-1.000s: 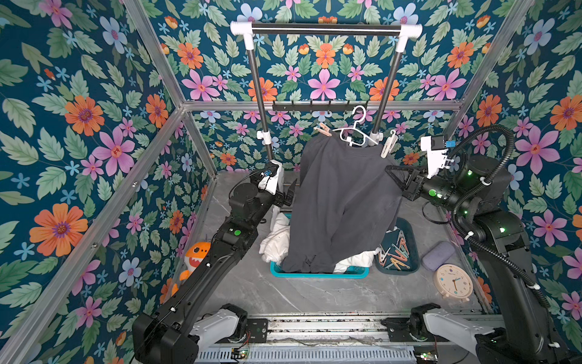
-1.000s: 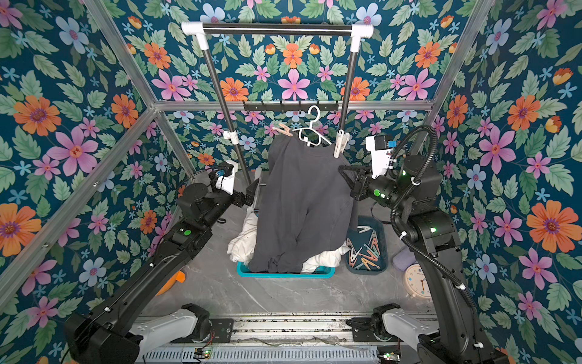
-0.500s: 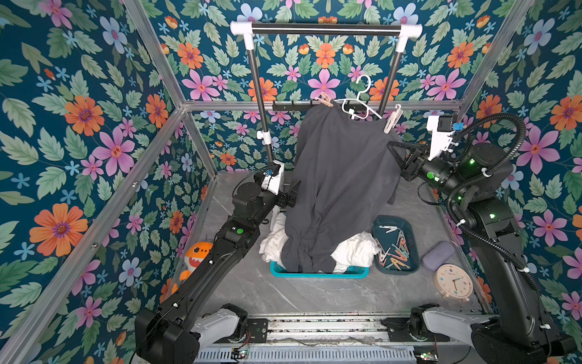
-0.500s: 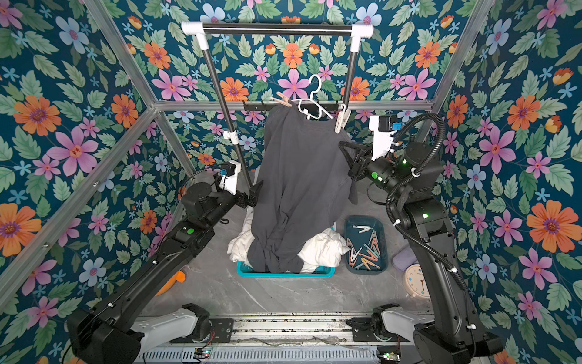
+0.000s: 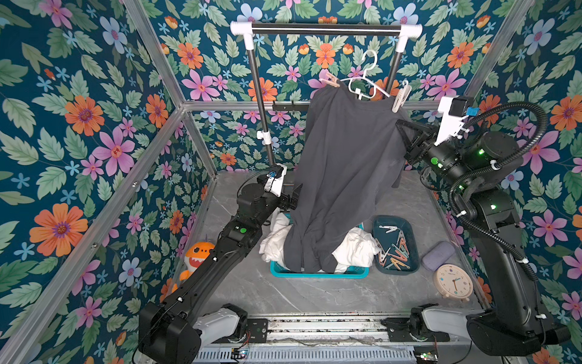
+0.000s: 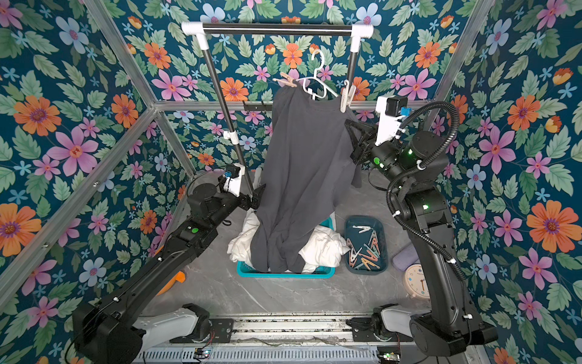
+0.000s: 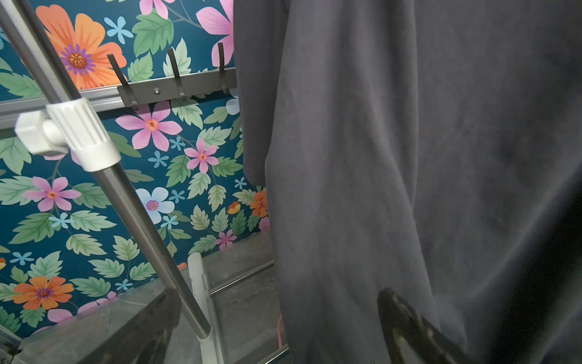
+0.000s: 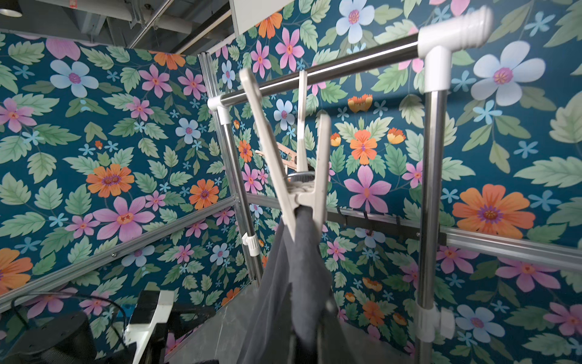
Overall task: Use clothespins to secure the t-shirt on both sides of the hanger
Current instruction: Hang the hanger on the clothesline.
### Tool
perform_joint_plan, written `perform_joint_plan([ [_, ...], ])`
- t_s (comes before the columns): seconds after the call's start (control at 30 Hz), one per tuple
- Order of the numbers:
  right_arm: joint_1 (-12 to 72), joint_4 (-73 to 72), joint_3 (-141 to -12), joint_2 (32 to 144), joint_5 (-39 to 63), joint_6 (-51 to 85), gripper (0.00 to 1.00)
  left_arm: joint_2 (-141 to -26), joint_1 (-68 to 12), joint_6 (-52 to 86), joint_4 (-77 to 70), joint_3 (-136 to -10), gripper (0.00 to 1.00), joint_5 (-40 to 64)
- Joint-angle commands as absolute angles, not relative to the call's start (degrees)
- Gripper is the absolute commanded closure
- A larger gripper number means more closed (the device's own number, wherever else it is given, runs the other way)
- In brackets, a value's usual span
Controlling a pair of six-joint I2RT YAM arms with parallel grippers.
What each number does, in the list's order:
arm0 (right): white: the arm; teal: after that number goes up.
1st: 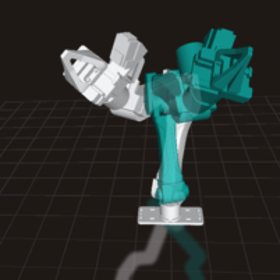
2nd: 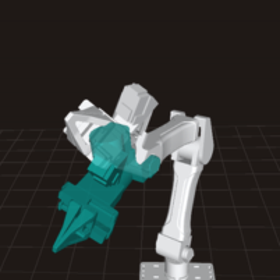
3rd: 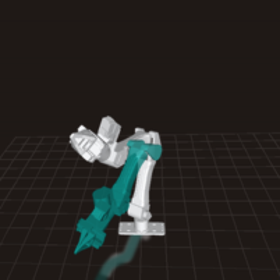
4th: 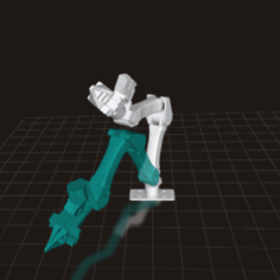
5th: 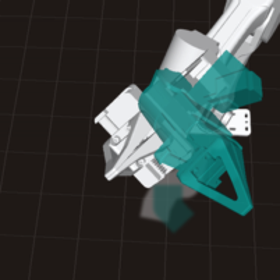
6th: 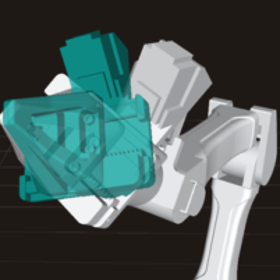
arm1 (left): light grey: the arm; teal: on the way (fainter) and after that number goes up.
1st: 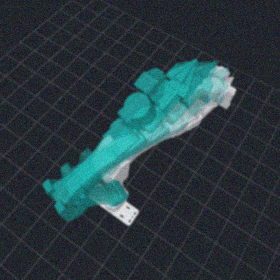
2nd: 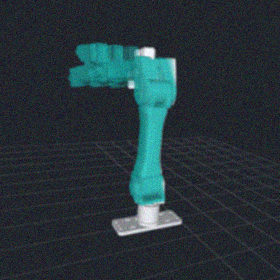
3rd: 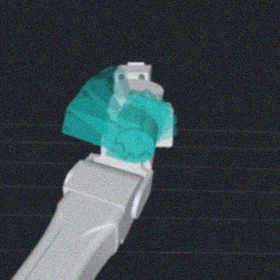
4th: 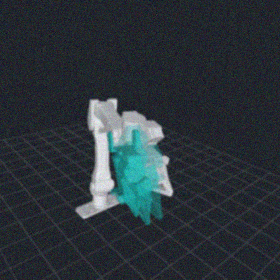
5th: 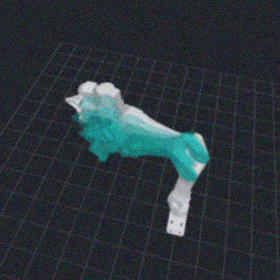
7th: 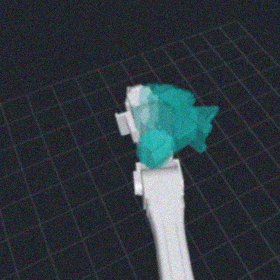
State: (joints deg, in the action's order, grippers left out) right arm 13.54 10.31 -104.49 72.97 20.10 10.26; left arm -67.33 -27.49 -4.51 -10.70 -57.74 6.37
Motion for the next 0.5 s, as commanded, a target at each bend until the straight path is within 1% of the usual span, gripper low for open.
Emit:
perform_joint_plan([
  [0.0,13.57,2.18,-106.37,73.69,15.96,8.58,1.0,-67.41,-27.55,-4.3,-12.24,-58.07,0.0,7.12],
  [0.47,13.54,4.89,-117.41,79.64,10.34,6.76,1.0,-67.77,-27.69,-3.74,-12.96,-57.05,0.0,7.21],
])
